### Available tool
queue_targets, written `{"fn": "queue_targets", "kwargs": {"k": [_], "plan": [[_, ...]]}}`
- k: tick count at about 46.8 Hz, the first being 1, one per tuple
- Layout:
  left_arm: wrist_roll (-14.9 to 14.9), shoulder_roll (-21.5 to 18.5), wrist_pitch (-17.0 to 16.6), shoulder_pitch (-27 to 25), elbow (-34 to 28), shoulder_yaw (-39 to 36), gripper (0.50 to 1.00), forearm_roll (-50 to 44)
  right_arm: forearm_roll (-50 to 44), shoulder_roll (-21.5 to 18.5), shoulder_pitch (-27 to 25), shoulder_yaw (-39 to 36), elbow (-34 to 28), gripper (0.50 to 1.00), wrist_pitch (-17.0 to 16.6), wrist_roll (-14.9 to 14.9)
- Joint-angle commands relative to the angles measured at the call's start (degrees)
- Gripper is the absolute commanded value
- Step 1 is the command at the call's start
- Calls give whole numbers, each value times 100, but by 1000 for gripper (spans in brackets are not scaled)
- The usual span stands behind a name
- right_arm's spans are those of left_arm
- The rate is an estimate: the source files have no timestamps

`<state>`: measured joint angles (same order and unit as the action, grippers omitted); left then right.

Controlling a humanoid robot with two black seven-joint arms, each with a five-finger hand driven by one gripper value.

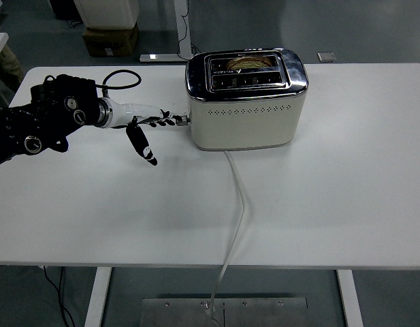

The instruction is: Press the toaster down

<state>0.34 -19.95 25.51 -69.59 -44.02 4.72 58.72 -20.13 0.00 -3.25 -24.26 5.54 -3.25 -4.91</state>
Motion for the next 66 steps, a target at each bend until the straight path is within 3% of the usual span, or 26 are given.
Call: {"fn": "queue_targets", "kwargs": {"k": [1,37,42,49,55,60,66], "plan": [[1,-9,-11,94,-2,2,1000,-1,0,0,0,0,0,1000,0,-2],[1,-123,-108,130,-10,20,1000,-106,0,0,-9,0,0,1000,0,7],[1,-299,-99,42,-37,46,1000,-212,0,0,0,0,0,1000,0,-2],[80,-685,33,-432,-124,55,1000,-896,0,0,0,0,0,1000,0,7],[80,-1055,481,-950,-204,108,1000,-1573,0,0,0,0,0,1000,0,-2],[89,-1143,525,-1267,-169,353,1000,-2530,0,0,0,0,0,1000,0,-2],[89,-1125,464,-1285,-142,670,1000,-3489,-9,0,9,0,0,998,0,-2]]}}
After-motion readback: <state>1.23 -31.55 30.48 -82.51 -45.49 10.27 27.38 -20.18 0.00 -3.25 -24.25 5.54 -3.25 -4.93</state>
